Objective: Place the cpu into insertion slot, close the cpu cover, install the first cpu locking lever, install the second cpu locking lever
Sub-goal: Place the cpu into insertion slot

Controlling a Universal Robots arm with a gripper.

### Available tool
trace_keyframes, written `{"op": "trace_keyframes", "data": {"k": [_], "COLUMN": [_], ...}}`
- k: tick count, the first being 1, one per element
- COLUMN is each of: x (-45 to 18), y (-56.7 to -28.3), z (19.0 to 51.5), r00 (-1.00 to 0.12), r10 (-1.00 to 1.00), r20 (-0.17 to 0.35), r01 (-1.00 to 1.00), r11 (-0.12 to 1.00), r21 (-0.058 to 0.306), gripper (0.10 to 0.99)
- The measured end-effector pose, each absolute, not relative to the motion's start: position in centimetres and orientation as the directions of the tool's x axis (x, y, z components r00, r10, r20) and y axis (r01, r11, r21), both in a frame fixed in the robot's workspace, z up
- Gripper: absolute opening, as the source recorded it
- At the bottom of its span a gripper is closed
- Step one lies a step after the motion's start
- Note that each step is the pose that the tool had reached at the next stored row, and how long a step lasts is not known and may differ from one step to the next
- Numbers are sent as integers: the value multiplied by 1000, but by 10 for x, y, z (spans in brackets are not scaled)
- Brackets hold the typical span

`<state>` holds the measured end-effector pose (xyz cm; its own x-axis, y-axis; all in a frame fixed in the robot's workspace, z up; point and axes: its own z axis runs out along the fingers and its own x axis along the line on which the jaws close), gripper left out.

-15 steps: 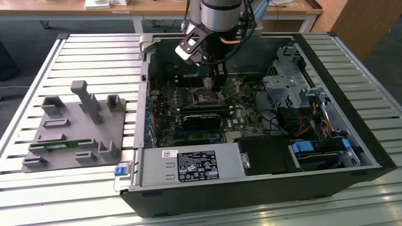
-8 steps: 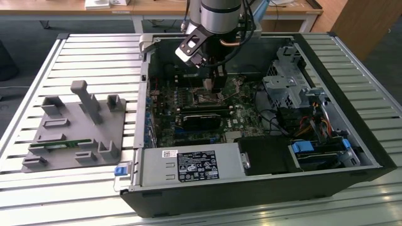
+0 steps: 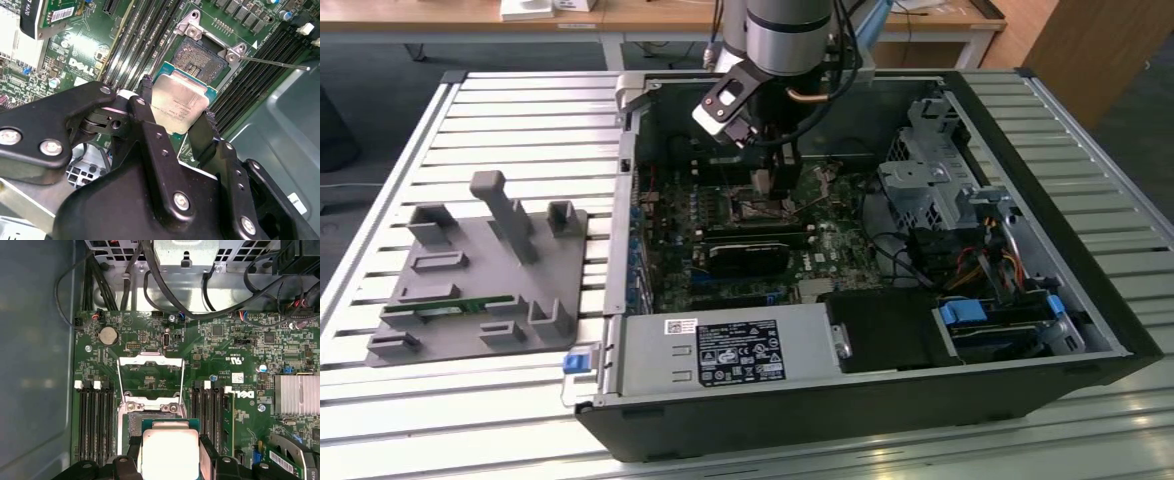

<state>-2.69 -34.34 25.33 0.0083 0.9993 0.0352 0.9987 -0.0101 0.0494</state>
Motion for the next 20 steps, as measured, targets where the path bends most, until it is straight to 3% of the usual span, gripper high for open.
{"op": "trace_keyframes", "data": {"k": [20], "x": [-27], "y": [-343], "z": [251], "r00": [8], "r10": [999], "r20": [33], "r01": [999], "r11": [-10], "r21": [50], "gripper": [537]}}
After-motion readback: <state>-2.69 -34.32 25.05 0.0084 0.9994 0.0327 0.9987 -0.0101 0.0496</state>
